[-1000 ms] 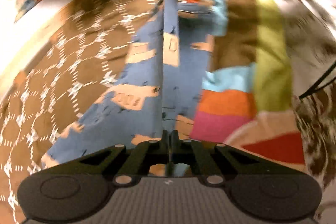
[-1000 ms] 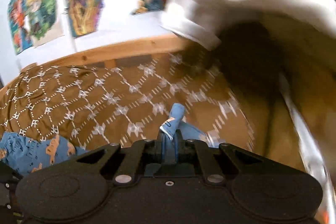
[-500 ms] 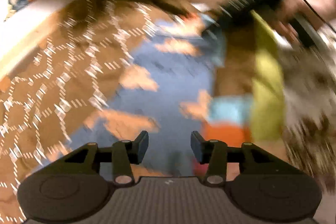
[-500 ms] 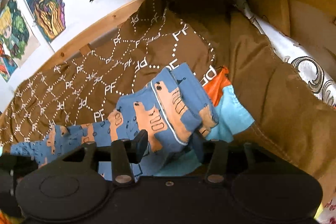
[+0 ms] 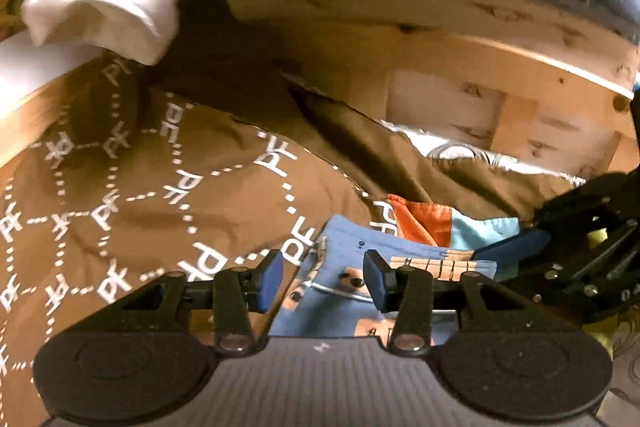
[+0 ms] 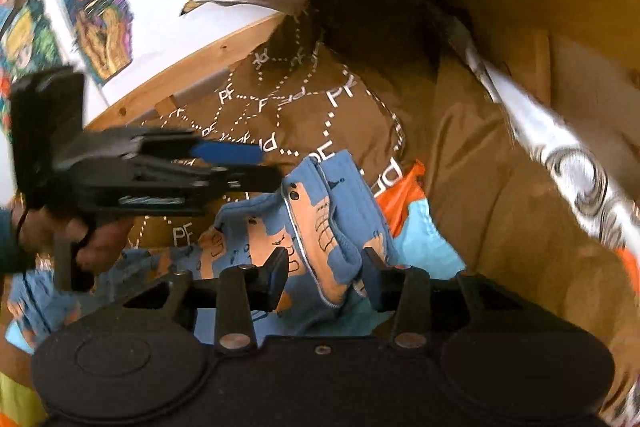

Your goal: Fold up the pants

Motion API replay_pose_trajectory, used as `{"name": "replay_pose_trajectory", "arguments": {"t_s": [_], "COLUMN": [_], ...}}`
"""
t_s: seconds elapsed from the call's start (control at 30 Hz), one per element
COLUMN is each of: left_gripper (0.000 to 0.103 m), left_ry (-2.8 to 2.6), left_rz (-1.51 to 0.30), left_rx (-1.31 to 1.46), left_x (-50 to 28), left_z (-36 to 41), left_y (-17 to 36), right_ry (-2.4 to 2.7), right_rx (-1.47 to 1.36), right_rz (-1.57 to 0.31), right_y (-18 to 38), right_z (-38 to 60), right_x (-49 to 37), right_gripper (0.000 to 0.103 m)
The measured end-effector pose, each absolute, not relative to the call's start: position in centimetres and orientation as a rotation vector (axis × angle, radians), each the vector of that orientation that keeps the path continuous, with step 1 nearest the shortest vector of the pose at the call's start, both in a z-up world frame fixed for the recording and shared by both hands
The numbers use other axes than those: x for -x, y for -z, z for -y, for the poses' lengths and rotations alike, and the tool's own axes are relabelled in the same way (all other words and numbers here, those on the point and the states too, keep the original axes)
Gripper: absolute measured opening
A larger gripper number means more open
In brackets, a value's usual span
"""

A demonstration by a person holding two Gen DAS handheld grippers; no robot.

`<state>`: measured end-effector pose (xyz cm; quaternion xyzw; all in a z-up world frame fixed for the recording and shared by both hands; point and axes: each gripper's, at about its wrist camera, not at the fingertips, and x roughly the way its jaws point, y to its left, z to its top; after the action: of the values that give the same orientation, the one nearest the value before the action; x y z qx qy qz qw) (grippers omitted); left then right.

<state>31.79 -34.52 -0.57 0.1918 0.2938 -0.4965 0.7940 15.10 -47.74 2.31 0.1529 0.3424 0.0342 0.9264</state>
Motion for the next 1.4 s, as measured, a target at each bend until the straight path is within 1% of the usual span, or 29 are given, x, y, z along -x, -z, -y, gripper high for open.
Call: {"name": "replay_pose_trajectory", "arguments": {"t_s": [0.07,0.1,0.13,0.17,0.2,0.23,0.27,0.3,0.47,0.57,0.63,0.7,0.73,0.77,0.8,0.83,0.87,0.9,0.93,0.97,1.0,1.03,1.07,1.1,1.2,1.4], "left_gripper": [0.024,0.02,0.015,0.009,0.007,0.004,0.002,0.001,0.0,0.001,0.001,0.004,0.008,0.017,0.026,0.042,0.052,0.054,0.054,0.059,0.063,0.07,0.073,0.074,0.074,0.074], "left_ry": [1.081,1.077,1.076,1.073,1.064,1.06,1.056,1.047,1.027,1.005,1.0,0.984,0.977,0.969,0.954,0.939,0.923,0.909,0.897,0.887,0.87,0.849,0.821,0.79,0.693,0.47], "left_rz": [-0.664,-0.679,-0.688,-0.691,-0.695,-0.694,-0.687,-0.663,-0.567,-0.541,-0.556,-0.544,-0.532,-0.516,-0.504,-0.485,-0.461,-0.444,-0.441,-0.446,-0.454,-0.459,-0.46,-0.467,-0.533,-0.739], "left_rx": [-0.43,-0.447,-0.456,-0.458,-0.452,-0.44,-0.438,-0.448,-0.453,-0.492,-0.482,-0.49,-0.495,-0.504,-0.514,-0.518,-0.51,-0.49,-0.468,-0.449,-0.432,-0.427,-0.437,-0.46,-0.525,-0.468], "left_x": [-31.9,-32.0,-32.1,-32.1,-32.1,-32.1,-32.0,-31.5,-30.4,-30.1,-30.2,-30.1,-29.9,-29.7,-29.6,-29.6,-29.5,-29.6,-29.7,-29.8,-29.9,-29.9,-29.6,-29.3,-28.5,-28.2], "left_z": [35.1,35.4,35.6,35.7,35.8,35.9,36.0,36.1,37.0,38.1,38.5,38.6,38.5,38.3,38.2,37.9,37.3,36.3,35.1,33.8,32.0,30.2,27.8,25.4,18.3,4.9], "left_y": [1.0,1.3,1.6,1.8,1.8,1.8,1.7,1.5,-0.3,0.1,1.0,1.7,1.9,1.9,1.7,1.5,1.2,0.5,-0.2,-0.8,-1.4,-2.0,-2.4,-2.7,-2.7,-0.6], "right_ry": [-0.083,-0.089,-0.092,-0.097,-0.101,-0.103,-0.103,-0.108,-0.096,-0.076,-0.052,-0.03,-0.027,-0.024,-0.022,-0.022,-0.024,-0.019,-0.013,-0.011,-0.011,-0.016,-0.03,-0.05,-0.169,-0.498], "right_rx": [-0.281,-0.269,-0.263,-0.262,-0.259,-0.25,-0.238,-0.224,-0.15,-0.133,-0.117,-0.11,-0.103,-0.098,-0.086,-0.064,-0.038,-0.007,0.019,0.044,0.066,0.082,0.101,0.12,0.166,0.221], "right_rz": [-0.7,-0.705,-0.71,-0.711,-0.713,-0.714,-0.709,-0.701,-0.646,-0.637,-0.669,-0.694,-0.703,-0.702,-0.699,-0.695,-0.685,-0.673,-0.662,-0.652,-0.641,-0.63,-0.615,-0.603,-0.592,-0.633], "right_y": [-2.2,-2.0,-1.9,-1.7,-1.6,-1.5,-1.5,-1.6,-2.3,-2.5,-2.1,-1.5,-1.3,-1.2,-1.3,-1.4,-1.6,-1.7,-1.8,-2.0,-2.2,-2.3,-2.6,-2.9,-3.5,-3.7], "right_z": [47.9,48.0,48.0,48.1,48.2,48.2,48.2,48.1,48.0,48.2,48.3,48.4,48.5,48.5,48.4,48.3,48.1,47.9,47.7,47.4,47.1,46.8,46.3,45.8,43.6,36.5], "right_x": [-15.3,-15.4,-15.5,-15.5,-15.5,-15.5,-15.5,-15.4,-14.7,-14.7,-15.1,-15.4,-15.6,-15.6,-15.5,-15.4,-15.3,-15.0,-14.8,-14.6,-14.5,-14.4,-14.4,-14.4,-15.2,-20.1], "right_gripper": [0.038,0.034,0.031,0.024,0.014,0.012,0.011,0.007,0.006,0.006,0.007,0.011,0.012,0.015,0.025,0.029,0.037,0.047,0.052,0.059,0.063,0.066,0.073,0.079,0.087,0.087]}}
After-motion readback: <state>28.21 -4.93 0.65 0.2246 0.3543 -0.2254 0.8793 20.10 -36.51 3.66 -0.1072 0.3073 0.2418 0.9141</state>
